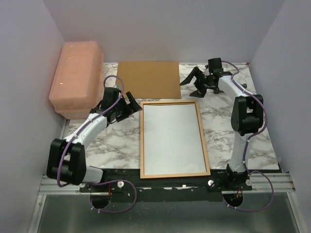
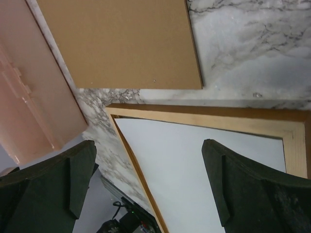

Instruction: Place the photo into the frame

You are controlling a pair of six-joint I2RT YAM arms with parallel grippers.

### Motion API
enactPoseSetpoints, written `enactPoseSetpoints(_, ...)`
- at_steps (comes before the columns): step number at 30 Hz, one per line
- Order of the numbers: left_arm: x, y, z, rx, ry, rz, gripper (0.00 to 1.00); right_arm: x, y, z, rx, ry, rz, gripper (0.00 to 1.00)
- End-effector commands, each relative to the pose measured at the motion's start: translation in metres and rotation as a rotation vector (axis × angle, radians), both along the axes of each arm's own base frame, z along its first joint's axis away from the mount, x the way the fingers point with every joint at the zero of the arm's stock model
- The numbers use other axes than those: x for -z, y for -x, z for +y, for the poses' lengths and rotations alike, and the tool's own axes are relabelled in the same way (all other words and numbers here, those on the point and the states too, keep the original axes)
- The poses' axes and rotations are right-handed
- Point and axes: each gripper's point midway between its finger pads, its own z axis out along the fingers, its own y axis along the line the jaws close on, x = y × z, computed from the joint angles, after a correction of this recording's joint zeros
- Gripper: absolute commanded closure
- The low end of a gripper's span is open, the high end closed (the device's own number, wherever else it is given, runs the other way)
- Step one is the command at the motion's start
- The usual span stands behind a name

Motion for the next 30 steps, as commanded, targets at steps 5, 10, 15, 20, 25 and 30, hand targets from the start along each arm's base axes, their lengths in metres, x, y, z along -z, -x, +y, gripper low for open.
enactPoseSetpoints(5, 0.015, -0.059, -0.011, -0.037, -0.002, 0.092, 0.2, 0.003, -0.038, 0.015, -0.001, -0.099, -0.025, 0.0)
enactPoseSetpoints(10, 0.027, -0.086, -0.004, -0.076, -0.059, 0.135, 0.38, 0.024, -0.059, 0.009, 0.024, -0.103, -0.003, 0.0)
enactPoseSetpoints(15, 0.047, -0.103, 0.005, -0.067, -0.17, 0.206, 0.55, 0.044, -0.066, 0.008, 0.022, -0.084, 0.026, 0.0)
enactPoseSetpoints(20, 0.067, -0.114, 0.007, -0.022, -0.231, 0.291, 0.62, 0.061, -0.066, 0.004, 0.021, -0.05, 0.052, 0.0)
enactPoseSetpoints(25, 0.072, -0.121, 0.003, 0.0, -0.238, 0.317, 0.62, 0.083, -0.066, -0.003, 0.027, 0.002, 0.085, 0.0)
enactPoseSetpoints(30, 0.072, -0.123, 0.004, -0.007, -0.25, 0.347, 0.61, 0.1, -0.066, -0.003, 0.019, 0.014, 0.125, 0.0)
